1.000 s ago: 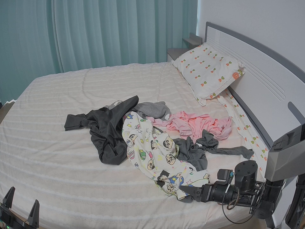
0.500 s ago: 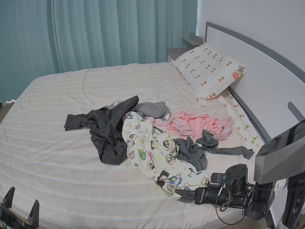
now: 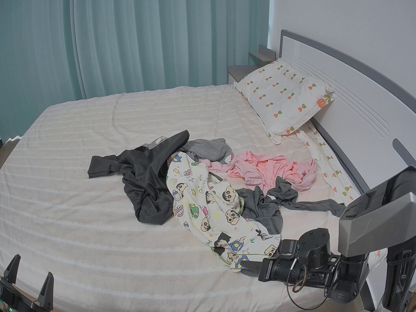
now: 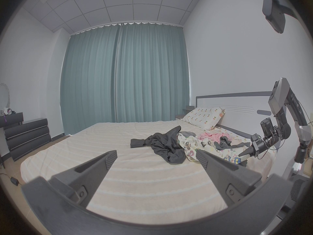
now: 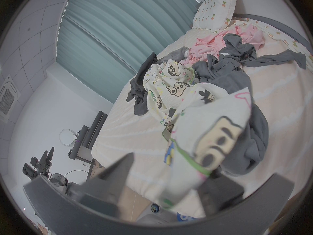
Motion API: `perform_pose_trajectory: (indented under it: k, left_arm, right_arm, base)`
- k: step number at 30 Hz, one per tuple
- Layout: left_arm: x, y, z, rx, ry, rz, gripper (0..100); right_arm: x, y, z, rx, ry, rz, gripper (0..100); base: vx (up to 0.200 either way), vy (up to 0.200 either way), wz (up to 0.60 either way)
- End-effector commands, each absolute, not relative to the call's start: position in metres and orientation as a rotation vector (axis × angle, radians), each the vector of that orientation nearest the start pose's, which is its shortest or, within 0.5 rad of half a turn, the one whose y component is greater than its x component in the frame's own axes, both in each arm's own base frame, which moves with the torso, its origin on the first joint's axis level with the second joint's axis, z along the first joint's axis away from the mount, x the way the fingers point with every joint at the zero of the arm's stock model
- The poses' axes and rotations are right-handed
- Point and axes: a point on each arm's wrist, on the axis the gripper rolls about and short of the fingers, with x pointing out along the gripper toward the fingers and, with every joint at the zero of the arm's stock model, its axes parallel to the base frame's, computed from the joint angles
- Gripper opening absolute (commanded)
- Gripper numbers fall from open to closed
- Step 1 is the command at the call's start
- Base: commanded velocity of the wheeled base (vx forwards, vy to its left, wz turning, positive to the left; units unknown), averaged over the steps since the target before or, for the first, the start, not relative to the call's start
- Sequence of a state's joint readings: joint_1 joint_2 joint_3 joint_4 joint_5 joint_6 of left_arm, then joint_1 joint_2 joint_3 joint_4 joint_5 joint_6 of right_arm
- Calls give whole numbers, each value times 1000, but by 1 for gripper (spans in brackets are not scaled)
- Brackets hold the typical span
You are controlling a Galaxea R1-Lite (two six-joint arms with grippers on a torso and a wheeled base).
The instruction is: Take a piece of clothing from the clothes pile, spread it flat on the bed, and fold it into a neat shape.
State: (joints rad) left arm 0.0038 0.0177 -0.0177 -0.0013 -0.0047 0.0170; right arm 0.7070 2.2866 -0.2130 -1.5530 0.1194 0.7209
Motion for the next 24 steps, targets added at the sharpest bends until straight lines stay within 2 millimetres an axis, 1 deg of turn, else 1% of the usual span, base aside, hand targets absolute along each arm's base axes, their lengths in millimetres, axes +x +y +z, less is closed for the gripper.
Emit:
perform_pose_trajectory:
  k: [1,6,8,9,10,11,13,14,15,16,17,18,19,21,24]
  left_arm:
    - [-22,0,76,18,3,0,100]
    - [-23,0,76,21,3,2,100]
    - [-23,0,76,21,2,2,100]
    - [-23,0,76,21,0,2,100]
    - [-23,0,76,21,0,3,100]
    - [-23,0,76,21,0,6,100]
    - [-23,0,76,21,0,9,100]
    - [-23,0,78,14,-11,15,100]
    - [-26,0,90,-9,-43,15,100]
    - [-32,0,118,-71,-120,10,100]
    - [-35,0,143,-134,-156,3,100]
    - [-35,0,158,-171,-157,-6,100]
    - [-27,-1,169,-181,-119,-14,100]
    - [-6,-2,180,-104,-37,-82,100]
    - [25,-6,186,-54,72,-242,100]
  right_arm:
    - [195,170,-15,502,796,570,0]
    - [189,165,-5,522,793,569,0]
    - [185,164,16,602,745,589,0]
    - [185,164,18,605,742,591,0]
    - [183,162,33,644,698,614,0]
    - [183,161,39,652,677,626,0]
    - [183,161,40,655,670,629,0]
    - [180,159,55,675,617,657,0]
    - [180,158,60,680,597,664,0]
    - [179,158,65,687,578,675,0]
    - [179,157,67,691,567,680,0]
    - [179,157,70,694,556,686,0]
    - [180,159,74,700,538,695,0]
    - [184,162,83,715,490,718,0]
    - [193,167,94,735,430,740,0]
  base:
    - [0,0,0]
    - [0,0,0]
    - [0,0,0]
    - [0,0,0]
    - [0,0,0]
    - [0,0,0]
    - [0,0,0]
    - [0,0,0]
    - [0,0,0]
    - [0,0,0]
    - [0,0,0]
    - [0,0,0]
    - [0,0,0]
    - [0,0,0]
    - [0,0,0]
